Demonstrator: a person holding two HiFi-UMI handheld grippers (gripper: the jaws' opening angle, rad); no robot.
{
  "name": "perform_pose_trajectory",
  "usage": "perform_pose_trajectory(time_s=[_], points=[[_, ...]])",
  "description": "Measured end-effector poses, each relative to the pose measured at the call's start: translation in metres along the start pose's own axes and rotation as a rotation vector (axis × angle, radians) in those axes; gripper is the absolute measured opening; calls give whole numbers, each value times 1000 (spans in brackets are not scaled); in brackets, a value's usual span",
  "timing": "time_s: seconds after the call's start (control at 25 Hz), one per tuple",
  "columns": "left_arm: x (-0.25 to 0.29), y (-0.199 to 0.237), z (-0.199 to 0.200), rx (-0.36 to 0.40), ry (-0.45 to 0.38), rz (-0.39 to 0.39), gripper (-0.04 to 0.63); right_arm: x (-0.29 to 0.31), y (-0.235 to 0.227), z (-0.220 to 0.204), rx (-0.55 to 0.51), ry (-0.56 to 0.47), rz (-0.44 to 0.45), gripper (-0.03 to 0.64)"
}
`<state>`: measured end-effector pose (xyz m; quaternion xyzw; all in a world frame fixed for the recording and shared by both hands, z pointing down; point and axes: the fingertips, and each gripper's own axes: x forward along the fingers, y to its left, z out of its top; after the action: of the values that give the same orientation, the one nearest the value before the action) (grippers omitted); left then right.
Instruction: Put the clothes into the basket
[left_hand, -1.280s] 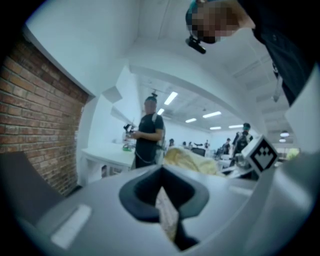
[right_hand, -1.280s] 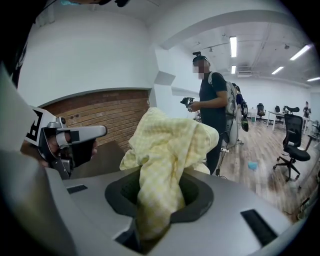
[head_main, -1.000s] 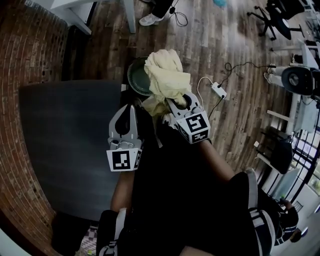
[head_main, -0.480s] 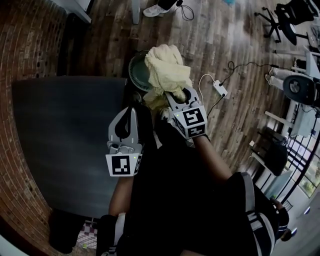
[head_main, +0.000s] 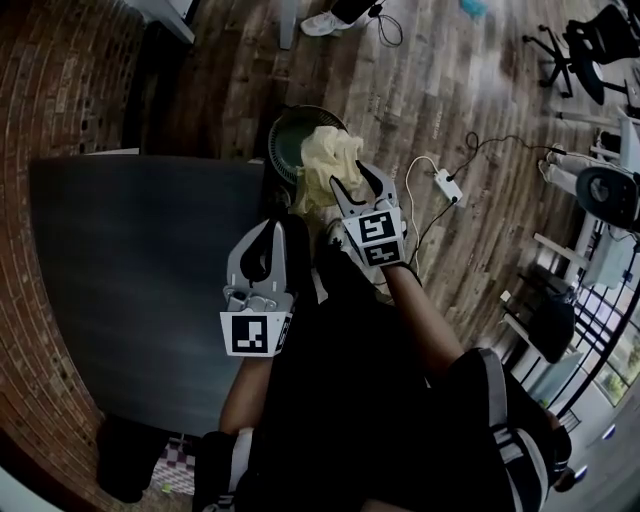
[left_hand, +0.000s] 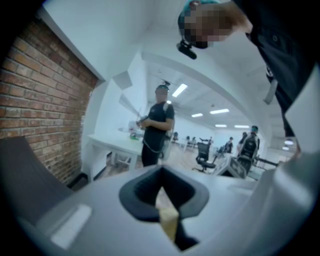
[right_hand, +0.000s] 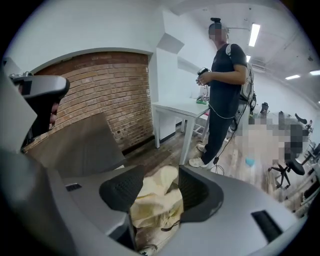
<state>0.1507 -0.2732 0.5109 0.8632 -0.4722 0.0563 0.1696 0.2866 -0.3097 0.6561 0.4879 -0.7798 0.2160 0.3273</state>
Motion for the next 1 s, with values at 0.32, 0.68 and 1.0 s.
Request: perform_pose_trajectory(time_s=[0.32,0.68,1.0], points=[[7,-1,1,-17,2,9,4,1,0,-3,15,1,17,202],[10,-10,0,-13,2,1,3,-6,3,-10,46,2,51,192],[10,-21,4,12,1,-5,3,-20,-2,-6,81,-35,50,59]])
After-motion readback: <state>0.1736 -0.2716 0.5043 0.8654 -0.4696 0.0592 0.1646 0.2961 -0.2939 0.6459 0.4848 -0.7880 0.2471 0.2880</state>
